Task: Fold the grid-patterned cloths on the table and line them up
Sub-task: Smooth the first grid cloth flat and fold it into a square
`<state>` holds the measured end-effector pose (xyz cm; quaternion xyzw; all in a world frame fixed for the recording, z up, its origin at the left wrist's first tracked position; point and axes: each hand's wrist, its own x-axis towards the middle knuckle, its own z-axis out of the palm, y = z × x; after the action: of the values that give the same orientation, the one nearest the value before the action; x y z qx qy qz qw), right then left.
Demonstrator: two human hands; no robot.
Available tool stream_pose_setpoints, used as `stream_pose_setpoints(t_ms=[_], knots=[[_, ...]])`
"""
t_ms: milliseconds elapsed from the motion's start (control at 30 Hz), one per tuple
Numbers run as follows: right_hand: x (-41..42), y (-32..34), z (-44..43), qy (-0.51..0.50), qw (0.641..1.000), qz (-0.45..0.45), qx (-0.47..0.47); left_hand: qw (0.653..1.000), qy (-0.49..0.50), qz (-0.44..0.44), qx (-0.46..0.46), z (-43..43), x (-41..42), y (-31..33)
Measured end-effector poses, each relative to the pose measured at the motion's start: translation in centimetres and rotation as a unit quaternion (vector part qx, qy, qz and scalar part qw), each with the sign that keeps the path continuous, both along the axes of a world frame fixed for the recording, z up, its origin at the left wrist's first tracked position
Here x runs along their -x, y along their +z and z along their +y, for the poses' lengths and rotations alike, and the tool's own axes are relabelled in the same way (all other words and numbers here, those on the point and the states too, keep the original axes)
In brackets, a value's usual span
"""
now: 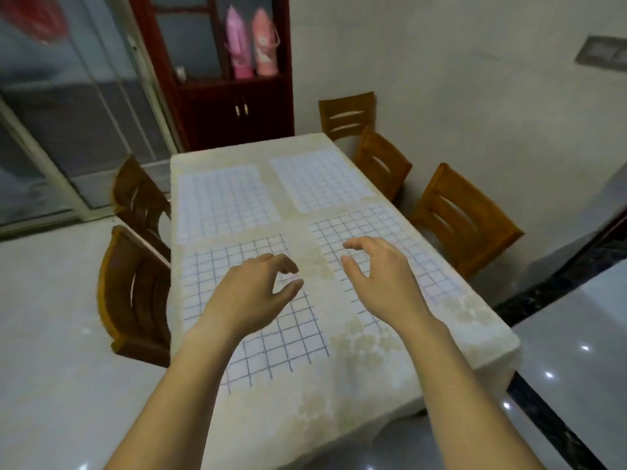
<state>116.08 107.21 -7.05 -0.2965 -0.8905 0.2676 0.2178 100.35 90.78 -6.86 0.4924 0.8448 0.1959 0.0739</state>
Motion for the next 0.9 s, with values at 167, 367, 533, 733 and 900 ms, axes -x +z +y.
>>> stream_pose_setpoints(t_ms=[167,367,533,733,900], knots=[[1.0,-0.9,3.6,0.083,0.995,-0.045,-0.013,0.996,0.091,-0.024,0.003,0.9,-2.0,-0.9],[3.4,-3.6,3.6,0.216,0.971,-0.098,-0.012,0.973,0.228,-0.044,-0.012,-1.8,-4.7,-3.0],[7.4,-5.5,0.8,0.283,0.953,-0.109,0.009,0.942,0.329,-0.054,0.025,-7.1,-4.4,-5.4],[11.2,-5.3,0.7,0.284,0.947,-0.15,0.006,0.922,0.384,-0.057,0.005,-8.7,2.0,-8.1],[14.2,-7.0,1.6,0.243,0.955,-0.172,0.002,0.942,0.309,-0.128,-0.005,-6.3,7.7,-14.5]])
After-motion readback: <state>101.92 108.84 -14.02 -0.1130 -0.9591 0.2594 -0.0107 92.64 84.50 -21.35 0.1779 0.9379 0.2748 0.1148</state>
